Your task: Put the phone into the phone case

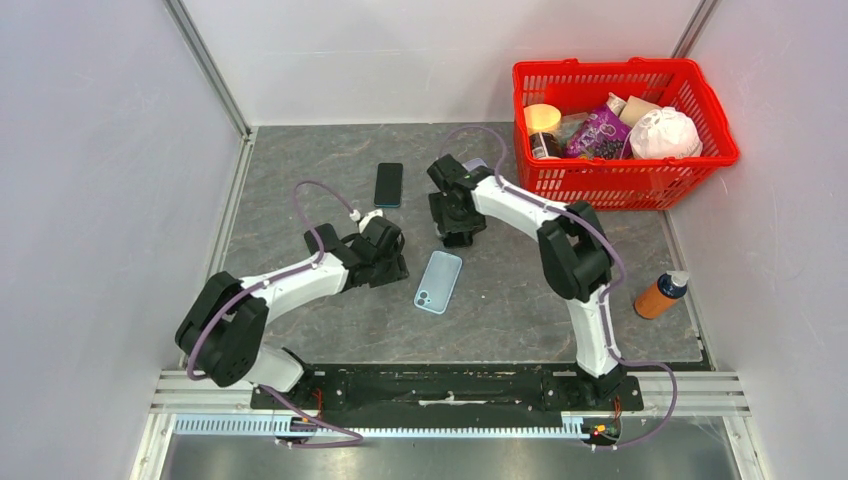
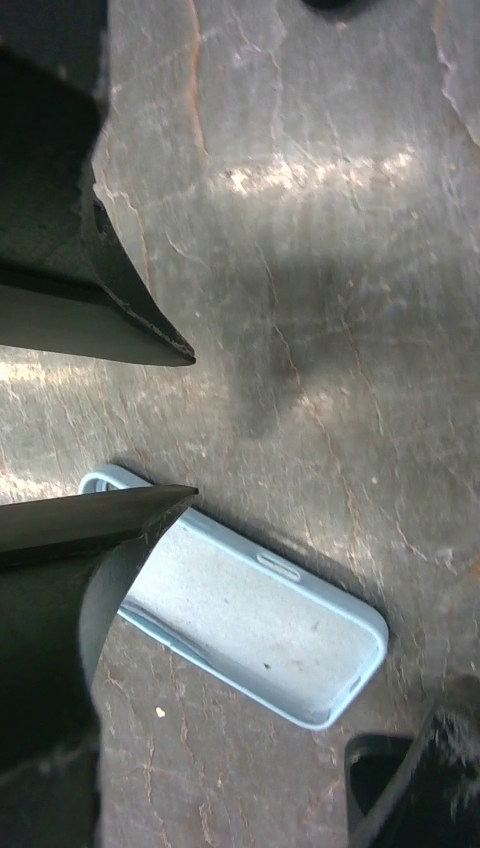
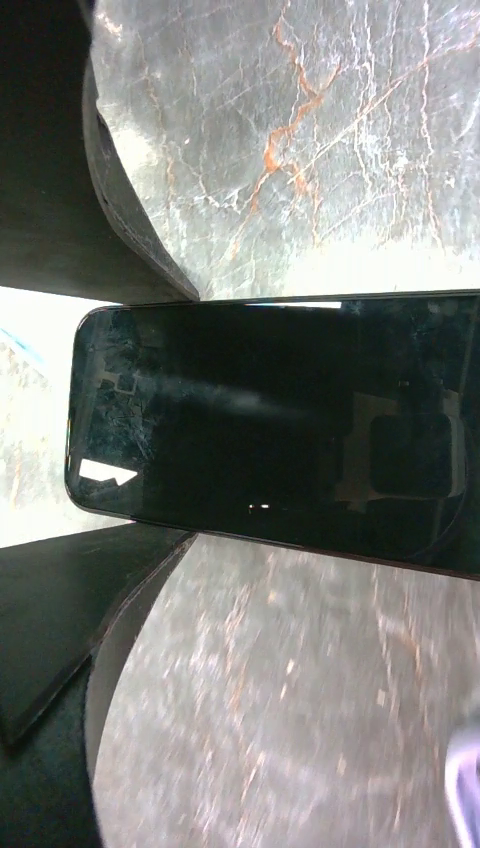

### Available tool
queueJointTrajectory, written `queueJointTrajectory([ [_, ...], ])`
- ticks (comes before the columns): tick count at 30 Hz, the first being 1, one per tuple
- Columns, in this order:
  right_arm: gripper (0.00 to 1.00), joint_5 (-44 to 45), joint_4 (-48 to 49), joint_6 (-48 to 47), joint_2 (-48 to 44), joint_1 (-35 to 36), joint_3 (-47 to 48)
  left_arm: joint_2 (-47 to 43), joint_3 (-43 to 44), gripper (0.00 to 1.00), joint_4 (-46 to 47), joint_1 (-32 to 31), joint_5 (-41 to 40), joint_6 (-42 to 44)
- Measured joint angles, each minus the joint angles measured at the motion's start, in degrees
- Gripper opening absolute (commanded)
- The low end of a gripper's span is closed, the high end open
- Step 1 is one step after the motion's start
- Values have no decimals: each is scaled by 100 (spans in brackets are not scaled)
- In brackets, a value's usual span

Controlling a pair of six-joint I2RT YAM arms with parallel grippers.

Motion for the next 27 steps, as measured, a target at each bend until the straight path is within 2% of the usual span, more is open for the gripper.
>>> queueJointTrajectory([
  [7, 34, 111, 46, 175, -1080, -175, -623, 339, 444, 48, -9, -223, 181, -68],
  [11, 34, 205, 59, 302, -1628, -192, -1069, 402, 691, 44, -127, -890, -350, -774],
  [16, 34, 409, 44, 420, -2131, -417, -1593, 1067, 1679, 46, -592, -1655, -1132, -1681],
  [27, 34, 645, 9, 586, -2983, -763, -2538, 2743, 3543, 45, -1644, -1593, -2035, -3322],
])
